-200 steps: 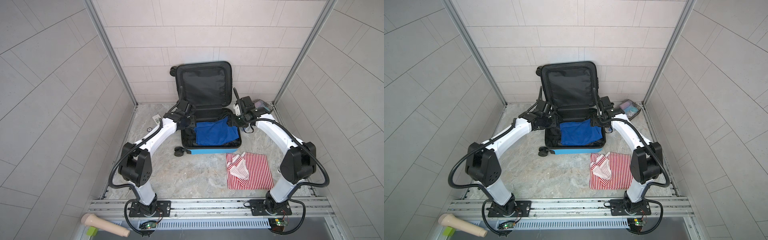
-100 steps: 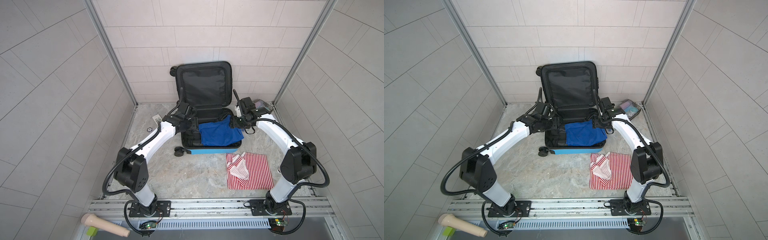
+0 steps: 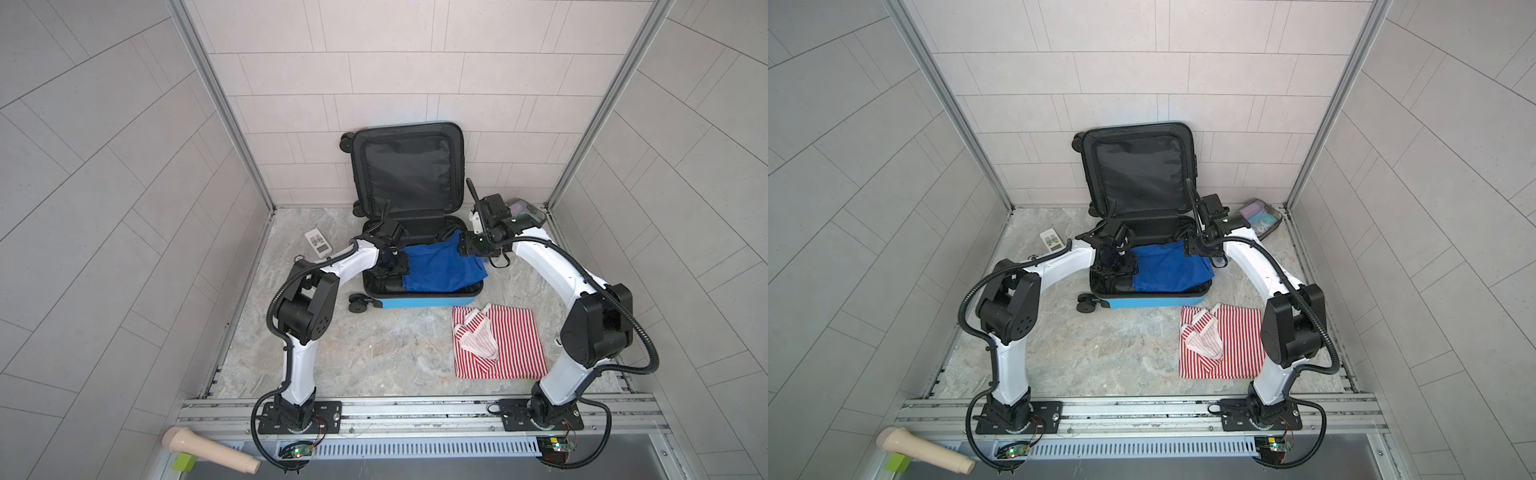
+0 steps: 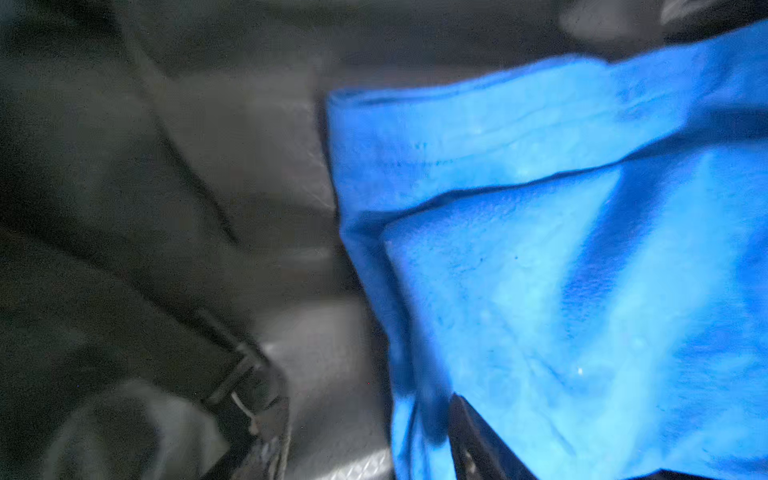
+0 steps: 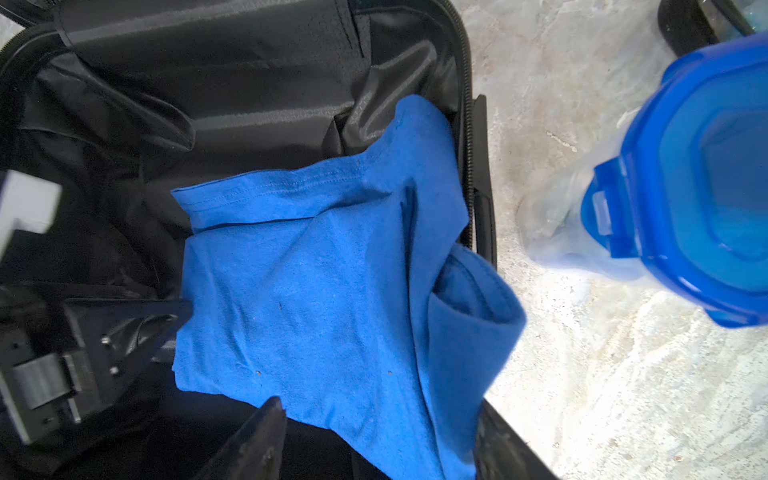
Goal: Pack the luggage
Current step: 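Lower the T-shirt into the suitcase and open both grippers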
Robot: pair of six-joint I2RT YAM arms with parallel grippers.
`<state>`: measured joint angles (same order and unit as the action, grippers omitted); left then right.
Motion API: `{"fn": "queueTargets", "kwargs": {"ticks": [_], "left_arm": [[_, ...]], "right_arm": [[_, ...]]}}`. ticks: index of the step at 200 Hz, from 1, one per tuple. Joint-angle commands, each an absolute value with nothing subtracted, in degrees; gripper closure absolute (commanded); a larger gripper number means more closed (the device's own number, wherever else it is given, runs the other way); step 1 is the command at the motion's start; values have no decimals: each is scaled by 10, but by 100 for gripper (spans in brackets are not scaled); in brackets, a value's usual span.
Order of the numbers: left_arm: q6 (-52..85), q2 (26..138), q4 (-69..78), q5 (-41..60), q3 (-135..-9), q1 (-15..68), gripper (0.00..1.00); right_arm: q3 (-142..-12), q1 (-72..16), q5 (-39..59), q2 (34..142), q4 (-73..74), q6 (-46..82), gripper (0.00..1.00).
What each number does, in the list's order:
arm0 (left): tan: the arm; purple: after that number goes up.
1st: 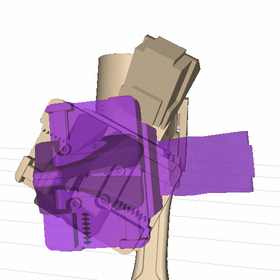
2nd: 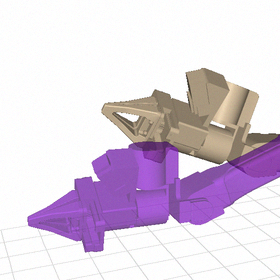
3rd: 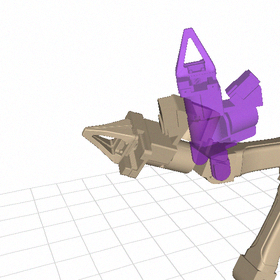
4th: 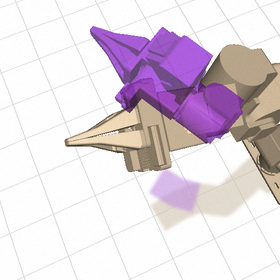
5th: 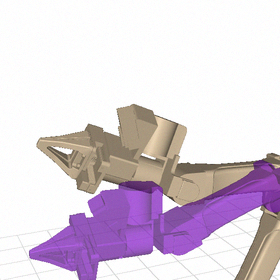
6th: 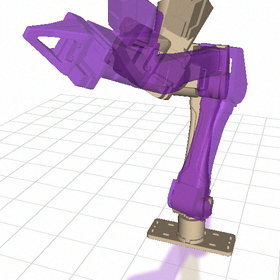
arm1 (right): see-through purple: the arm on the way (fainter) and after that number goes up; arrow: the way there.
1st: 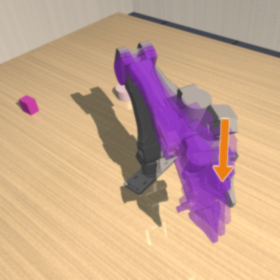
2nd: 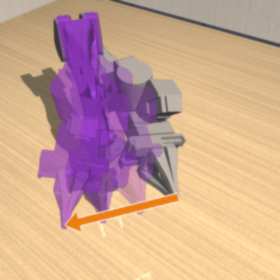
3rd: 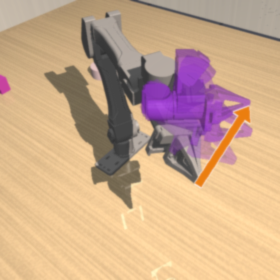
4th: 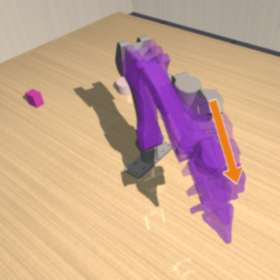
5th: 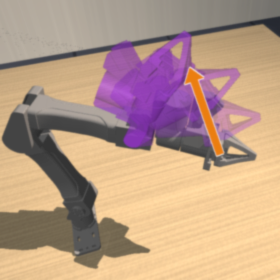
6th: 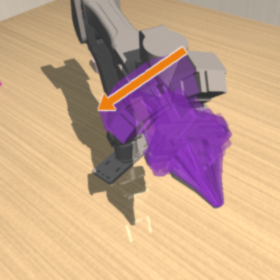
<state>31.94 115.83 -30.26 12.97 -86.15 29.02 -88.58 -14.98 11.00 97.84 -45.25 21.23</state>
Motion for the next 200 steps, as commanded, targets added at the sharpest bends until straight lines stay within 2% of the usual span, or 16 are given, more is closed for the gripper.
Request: {"fn": "queueTargets", "kwargs": {"ticks": [1, 35, 53, 72, 115, 200], "left_arm": [[331, 1174, -280, 145, -877, 295, 35], [336, 1192, -269, 150, -894, 305, 35], [340, 1205, -268, 153, -904, 308, 39], [343, 1214, -266, 156, -908, 308, 55], [337, 1184, -270, 138, -905, 303, 100], [325, 1115, -316, 92, -867, 240, 100]], "right_arm": [[-882, -148, 113, 976, -458, 216, 28], [-881, -148, 118, 977, -455, 220, 28], [-880, -148, 121, 976, -454, 222, 28], [-877, -148, 121, 974, -453, 222, 28], [-877, -148, 121, 975, -454, 221, 29], [-896, -134, 105, 966, -479, 207, 28]]}}
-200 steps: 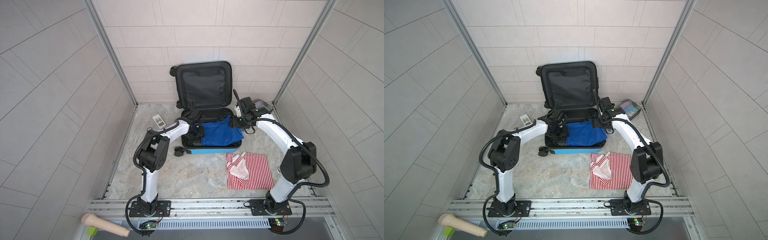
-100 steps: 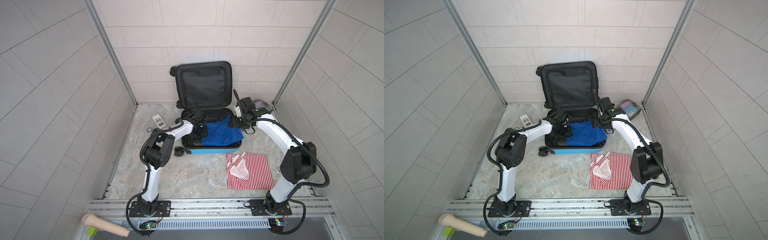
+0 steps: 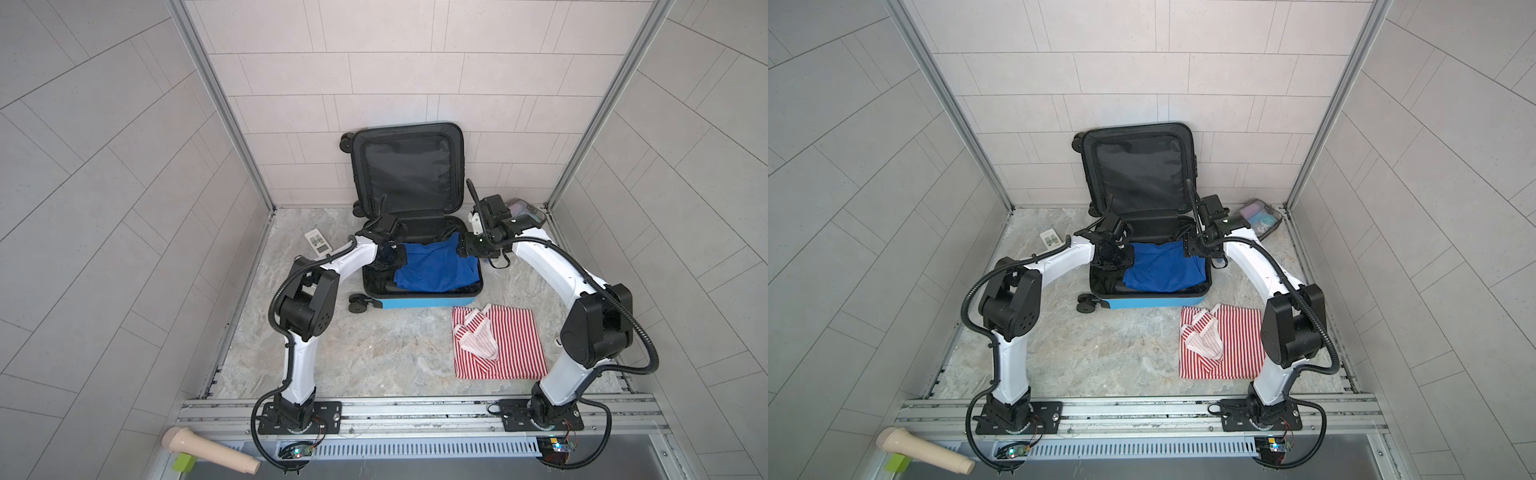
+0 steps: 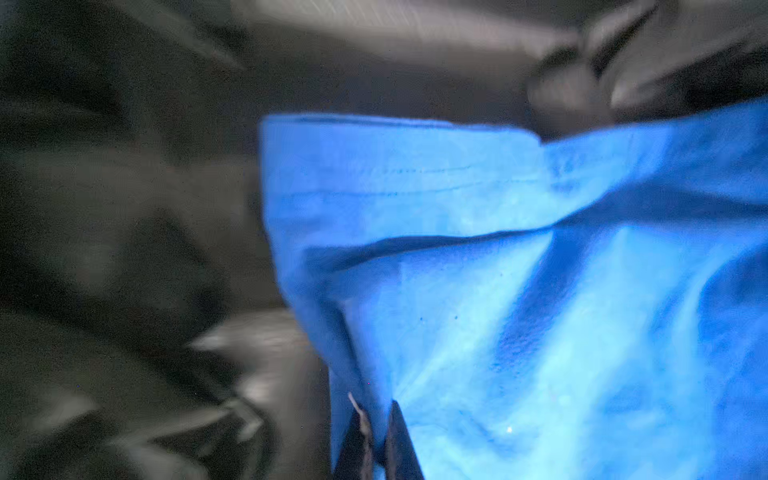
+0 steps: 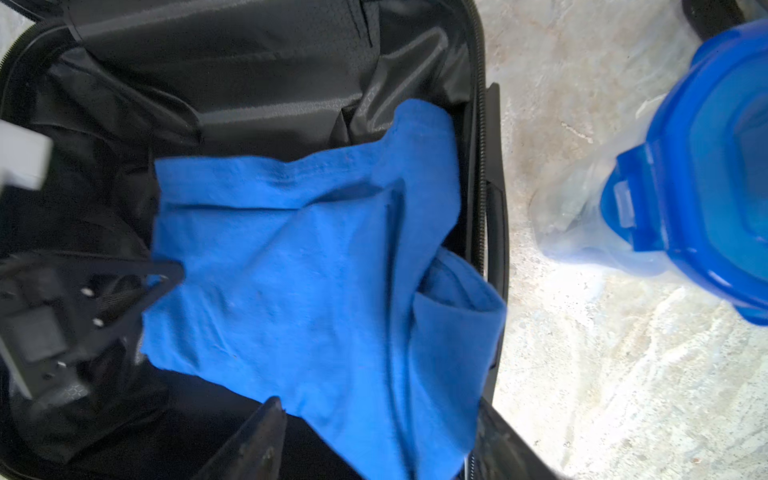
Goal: Pack the luggage
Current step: 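Lower the T-shirt into the suitcase and open both grippers, then withdraw both grippers from the suitcase toward the robot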
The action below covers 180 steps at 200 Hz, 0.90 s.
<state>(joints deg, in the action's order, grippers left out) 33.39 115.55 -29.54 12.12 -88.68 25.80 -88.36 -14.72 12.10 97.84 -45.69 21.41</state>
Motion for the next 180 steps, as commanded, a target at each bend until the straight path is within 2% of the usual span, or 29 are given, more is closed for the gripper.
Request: {"fn": "queueTargets", "kwargs": {"ticks": [1, 92, 104, 120, 129, 139, 180], "left_arm": [[325, 1115, -316, 93, -866, 239, 100], [319, 1120, -319, 95, -845, 235, 100], [318, 1122, -324, 96, -849, 234, 86], [316, 1108, -324, 95, -847, 234, 59], [313, 1095, -323, 92, -846, 234, 50], [308, 1077, -324, 91, -846, 234, 47], [288, 991, -332, 88, -853, 235, 46]], "right_arm": [[-896, -134, 105, 966, -479, 207, 28], [-906, -112, 70, 943, -514, 199, 27], [-906, -112, 71, 935, -517, 200, 27], [-899, -112, 69, 918, -523, 200, 28], [-891, -112, 69, 906, -525, 200, 28], [-874, -112, 68, 886, -526, 201, 28], [-771, -114, 99, 788, -525, 210, 28]]}}
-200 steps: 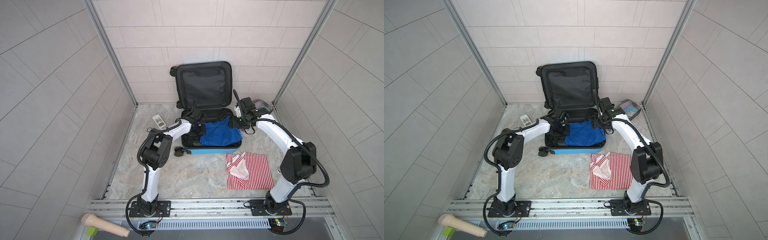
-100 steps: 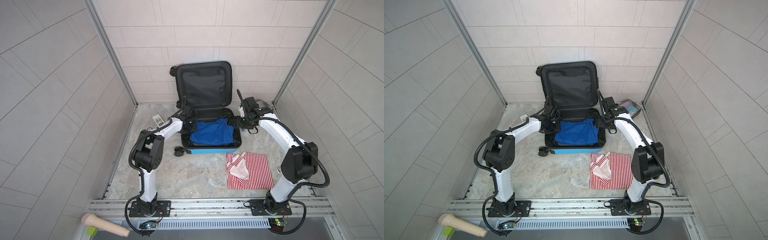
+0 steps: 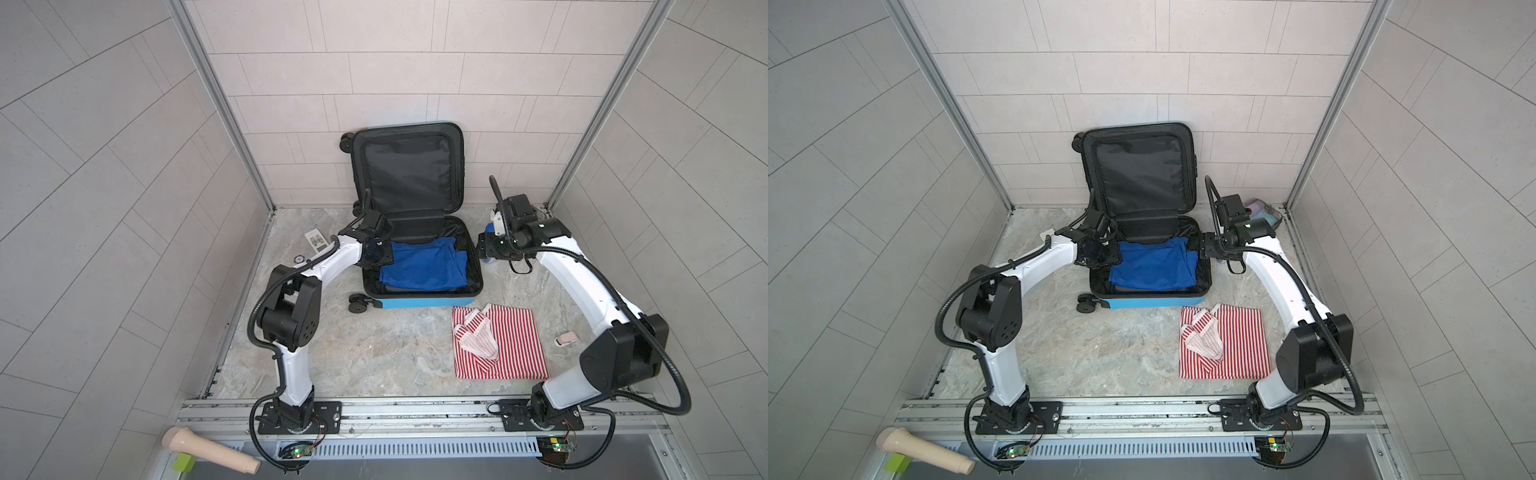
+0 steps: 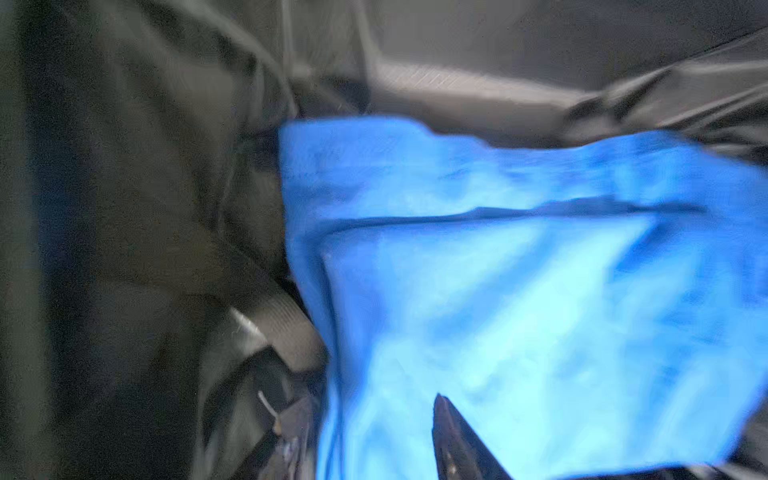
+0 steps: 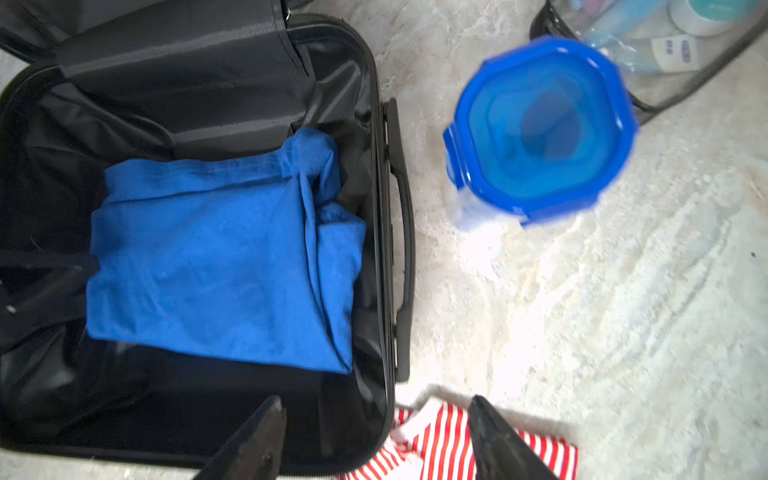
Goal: Pack the luggage
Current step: 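Withdraw both grippers from the suitcase toward the robot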
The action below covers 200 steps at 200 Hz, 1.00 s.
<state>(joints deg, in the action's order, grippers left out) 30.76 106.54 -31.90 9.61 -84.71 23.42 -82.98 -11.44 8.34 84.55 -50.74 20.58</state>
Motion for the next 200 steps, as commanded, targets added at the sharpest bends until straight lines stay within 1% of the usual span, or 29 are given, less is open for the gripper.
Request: {"fn": "queueTargets", "kwargs": {"ticks": [1, 31, 56, 79, 101, 123, 142, 148, 174, 200], "left_arm": [[287, 988, -332, 89, -853, 235, 46], [273, 911, -331, 102, -840, 236, 45], [265, 844, -333, 99, -797, 240, 44], [268, 777, -332, 86, -728, 247, 44], [291, 714, -330, 57, -648, 262, 44], [313, 650, -332, 14, -575, 298, 52], [348, 602, -321, -4, -512, 334, 53], [359, 589, -313, -5, -491, 342, 52], [407, 535, -278, 3, -415, 356, 41], [442, 510, -246, 17, -369, 361, 37]], "right_arm": [[-771, -114, 99, 788, -525, 210, 28], [-660, -156, 113, 717, -506, 240, 28], [-583, -254, 78, 689, -484, 281, 28], [-524, -343, 38, 697, -452, 328, 28], [-487, -391, 19, 721, -424, 366, 28], [-460, -434, 1, 743, -391, 396, 28], [-443, -459, -6, 765, -369, 414, 28], [-438, -466, -7, 772, -362, 418, 29], [-420, -488, -14, 800, -336, 435, 29], [-408, -496, -28, 814, -325, 441, 30]]}}
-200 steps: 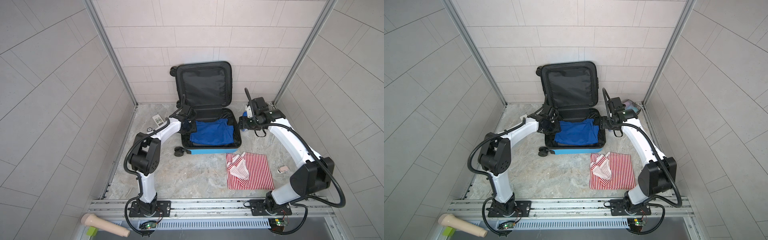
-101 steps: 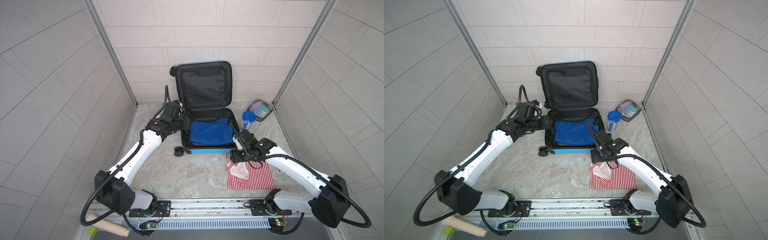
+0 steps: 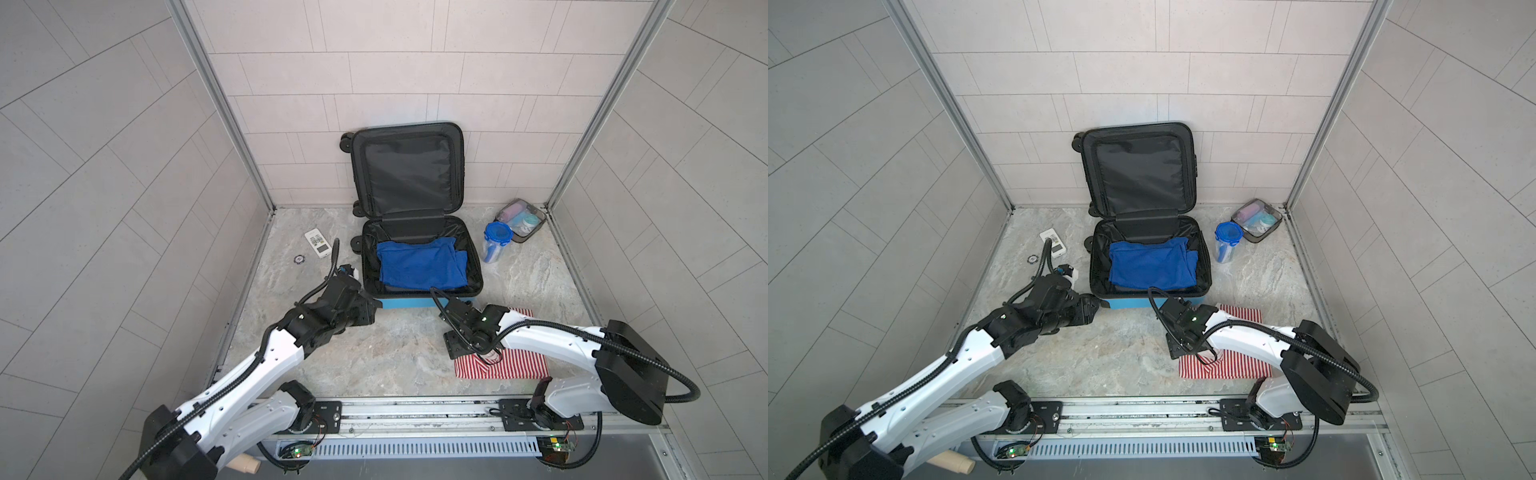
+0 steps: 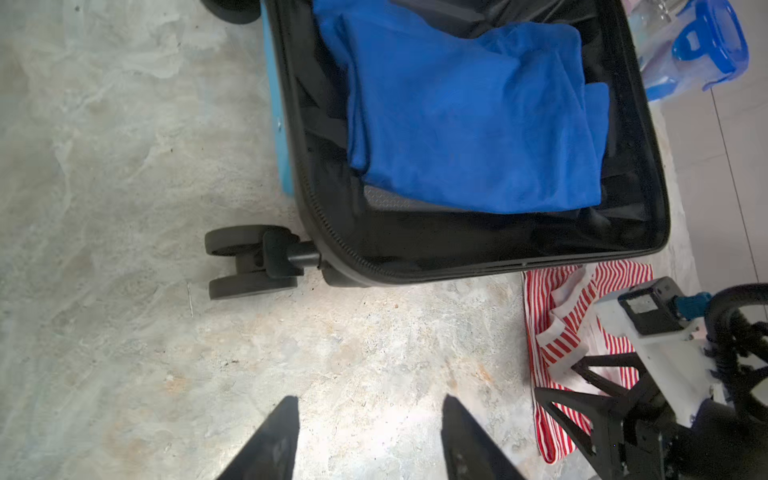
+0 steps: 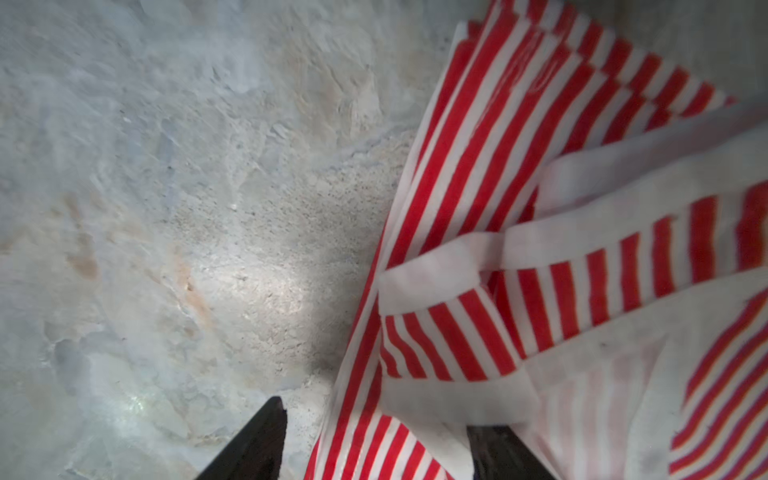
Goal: Pack the luggage
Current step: 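Withdraw both grippers from the suitcase toward the robot, then lower both grippers onto the striped cloth and grasp its edges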
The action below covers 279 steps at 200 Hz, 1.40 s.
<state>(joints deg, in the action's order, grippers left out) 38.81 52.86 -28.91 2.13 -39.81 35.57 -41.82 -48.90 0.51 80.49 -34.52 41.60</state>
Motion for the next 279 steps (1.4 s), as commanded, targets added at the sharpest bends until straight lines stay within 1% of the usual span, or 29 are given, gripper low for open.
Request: {"fn": "queueTargets", "kwargs": {"ticks": [1, 14, 25, 44, 50, 77, 114, 140, 192, 247, 260, 270, 279], "left_arm": [[443, 509, -246, 17, -368, 361, 37], [446, 508, -241, 21, -363, 365, 35], [447, 509, -240, 24, -363, 365, 35], [442, 508, -239, 27, -365, 365, 32], [442, 507, -239, 27, -365, 365, 31], [441, 508, -234, 31, -366, 365, 31], [443, 510, -229, 40, -361, 369, 31], [450, 507, -220, 47, -345, 374, 31], [476, 511, -193, 72, -308, 374, 31], [515, 488, -194, 64, -255, 375, 31], [525, 473, -194, 63, -237, 375, 31], [536, 460, -193, 59, -225, 375, 30], [543, 449, -188, 56, -214, 375, 29]], "right_arm": [[-407, -496, -29, 815, -324, 441, 30], [-399, -497, -37, 816, -320, 443, 32], [-393, -497, -44, 819, -315, 445, 36], [-381, -497, -49, 827, -306, 448, 50], [-378, -496, -49, 831, -304, 449, 56], [-375, -498, -47, 837, -302, 452, 73], [-375, -511, -43, 818, -308, 460, 84], [-394, -541, -33, 814, -320, 462, 92], [-450, -606, -10, 829, -313, 465, 98], [-521, -641, 50, 873, -272, 441, 98], [-533, -641, 67, 887, -260, 438, 97], [-541, -641, 73, 898, -255, 436, 93], [-547, -641, 78, 907, -253, 437, 88]]}}
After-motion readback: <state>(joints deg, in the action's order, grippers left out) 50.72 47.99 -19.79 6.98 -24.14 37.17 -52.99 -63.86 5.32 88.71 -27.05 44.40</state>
